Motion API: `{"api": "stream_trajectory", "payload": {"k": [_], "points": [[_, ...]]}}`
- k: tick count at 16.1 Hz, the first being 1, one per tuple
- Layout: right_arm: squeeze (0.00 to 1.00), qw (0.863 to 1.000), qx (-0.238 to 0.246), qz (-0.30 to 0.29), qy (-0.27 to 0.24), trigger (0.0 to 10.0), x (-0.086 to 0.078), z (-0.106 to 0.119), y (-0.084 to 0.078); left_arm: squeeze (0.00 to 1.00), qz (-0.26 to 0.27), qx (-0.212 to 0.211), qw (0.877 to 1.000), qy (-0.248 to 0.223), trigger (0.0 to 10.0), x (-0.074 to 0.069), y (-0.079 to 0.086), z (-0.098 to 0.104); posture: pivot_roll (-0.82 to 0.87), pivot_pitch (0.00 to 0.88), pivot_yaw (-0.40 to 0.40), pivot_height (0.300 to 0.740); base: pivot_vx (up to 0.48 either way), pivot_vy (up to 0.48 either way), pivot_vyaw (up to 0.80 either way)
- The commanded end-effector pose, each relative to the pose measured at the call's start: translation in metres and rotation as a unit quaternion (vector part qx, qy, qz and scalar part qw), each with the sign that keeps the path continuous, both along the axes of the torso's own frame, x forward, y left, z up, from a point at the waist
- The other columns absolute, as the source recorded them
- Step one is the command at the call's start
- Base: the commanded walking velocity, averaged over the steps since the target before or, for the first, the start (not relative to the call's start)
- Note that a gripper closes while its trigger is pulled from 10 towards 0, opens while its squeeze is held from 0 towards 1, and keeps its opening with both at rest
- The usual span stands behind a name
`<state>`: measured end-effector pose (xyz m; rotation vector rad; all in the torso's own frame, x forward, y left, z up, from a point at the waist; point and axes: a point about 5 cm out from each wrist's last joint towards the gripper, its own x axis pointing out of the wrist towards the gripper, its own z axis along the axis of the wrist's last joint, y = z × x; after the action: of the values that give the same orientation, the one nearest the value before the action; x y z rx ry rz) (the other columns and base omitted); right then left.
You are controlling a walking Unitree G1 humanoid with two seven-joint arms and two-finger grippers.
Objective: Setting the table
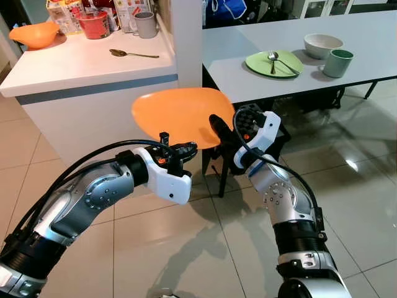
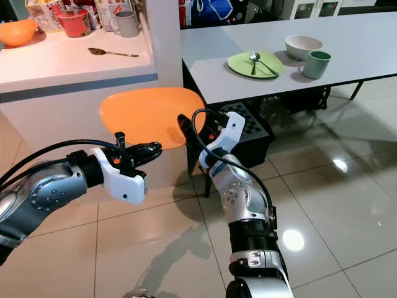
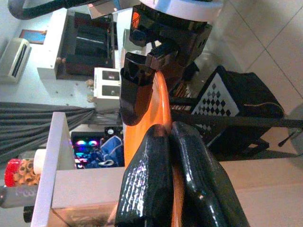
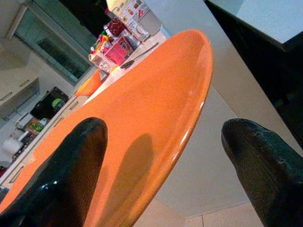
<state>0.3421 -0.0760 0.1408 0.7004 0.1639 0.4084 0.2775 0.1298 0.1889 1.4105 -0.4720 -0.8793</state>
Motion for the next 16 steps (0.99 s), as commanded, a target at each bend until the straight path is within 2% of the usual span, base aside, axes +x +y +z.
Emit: {"api": "stream_trajectory", "payload": {"k": [1,8,9,10,11,16], "points": [[1.0,1.0,0.002,0.006,0.023,10.0,0.0004,-0.0065,0.0109,0.0,-0.029,-0.038,0.996,-0.069,0.0,-0.0025,-0.0094,0.0359,0.22,0.0,0.05,0.74,0.0,0.0,0.0],[1.0,0.999,0.042,-0.01,0.031,10.0,0.0025,-0.007,0.0079,0.0,-0.031,-0.041,0.996,-0.068,0.0,-0.0035,-0.0104,0.038,0.23,0.0,0.052,0.74,0.0,0.0,0.0],[0.0,1.0,-0.009,-0.006,0.009,10.0,0.0021,-0.0049,0.011,0.0,-0.03,-0.041,0.996,-0.067,0.0,-0.0035,-0.0106,0.0384,0.23,0.0,0.051,0.74,0.0,0.0,0.0],[0.0,0.999,-0.039,-0.005,-0.009,10.0,0.0017,-0.0027,0.0132,0.0,-0.03,-0.042,0.996,-0.067,0.0,-0.0036,-0.0106,0.0385,0.23,0.0,0.051,0.74,0.0,0.0,0.0],[0.0,0.999,-0.042,-0.008,-0.016,0.0,0.0011,-0.0021,0.0133,0.0,-0.03,-0.042,0.996,-0.067,0.0,-0.0037,-0.0108,0.0387,0.23,0.0,0.052,0.74,0.0,0.0,0.0],[0.0,1.0,-0.007,-0.015,-0.001,0.0,0.002,-0.0035,0.0116,0.0,-0.031,-0.045,0.996,-0.068,0.0,-0.0044,-0.0118,0.041,0.23,0.0,0.053,0.74,0.0,0.0,0.0]]}}
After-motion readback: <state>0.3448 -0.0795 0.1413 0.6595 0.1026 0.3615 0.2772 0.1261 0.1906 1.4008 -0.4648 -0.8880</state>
